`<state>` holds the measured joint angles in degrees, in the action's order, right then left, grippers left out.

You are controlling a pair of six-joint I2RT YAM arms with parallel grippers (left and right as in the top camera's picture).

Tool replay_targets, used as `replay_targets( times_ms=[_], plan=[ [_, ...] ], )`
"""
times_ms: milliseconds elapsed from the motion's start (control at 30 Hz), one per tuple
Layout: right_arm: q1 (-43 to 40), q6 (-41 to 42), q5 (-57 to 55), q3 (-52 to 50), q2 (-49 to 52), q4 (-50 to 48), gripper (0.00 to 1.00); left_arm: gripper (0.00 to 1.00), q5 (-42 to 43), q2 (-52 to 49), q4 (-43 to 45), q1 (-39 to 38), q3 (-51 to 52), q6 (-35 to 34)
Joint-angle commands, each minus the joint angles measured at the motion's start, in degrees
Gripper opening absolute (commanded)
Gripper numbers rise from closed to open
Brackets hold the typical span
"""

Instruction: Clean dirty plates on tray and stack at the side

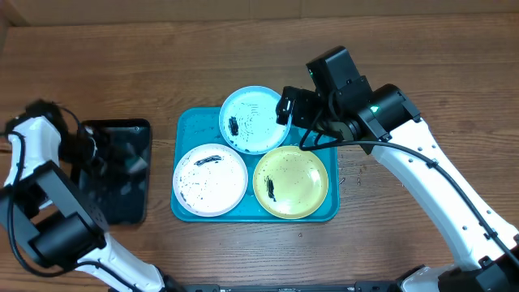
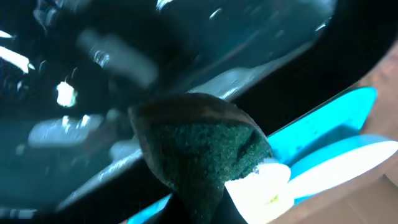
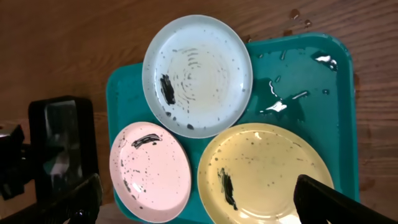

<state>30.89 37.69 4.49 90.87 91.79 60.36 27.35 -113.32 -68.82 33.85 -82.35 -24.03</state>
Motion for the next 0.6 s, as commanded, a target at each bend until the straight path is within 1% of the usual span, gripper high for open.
replay_targets(
  times_ms=[0, 133, 233, 300, 400, 500, 567],
  plan=[
    [0.22, -0.22, -0.37, 1.77, -0.48, 0.44, 1.00, 0.04, 1.64, 3.39, -6.03, 2.38, -10.05, 1.42],
    [0.22, -0.20, -0.37, 1.77, -0.48, 0.02, 1.00, 0.04, 1.27, 4.37, -13.18, 2.89, -23.28, 2.67],
    [0.22, -0.20, -0.37, 1.77, -0.48, -0.17, 1.00, 0.04, -2.56, 4.35, -12.68, 2.40, -24.55, 1.79],
    [0.22, -0.20, -0.37, 1.77, -0.48, -0.17, 1.00, 0.04, -5.11, 3.91, -11.34, 1.64, -21.49, 1.05],
    [0.22, -0.20, -1.40, 1.77, -0.46, -0.37, 1.00, 0.04, -7.87, 3.26, -3.21, 0.72, -10.10, -0.87],
    [0.22, -0.20, -3.26, 1.77, -0.46, -0.44, 1.00, 0.04, -6.62, 1.79, 3.91, 1.01, 0.20, -2.14],
    [0.22, -0.17, -6.73, 1.77, -0.39, -0.44, 1.00, 0.04, -2.64, 1.14, 4.57, 1.81, 1.88, 0.39]
  ],
)
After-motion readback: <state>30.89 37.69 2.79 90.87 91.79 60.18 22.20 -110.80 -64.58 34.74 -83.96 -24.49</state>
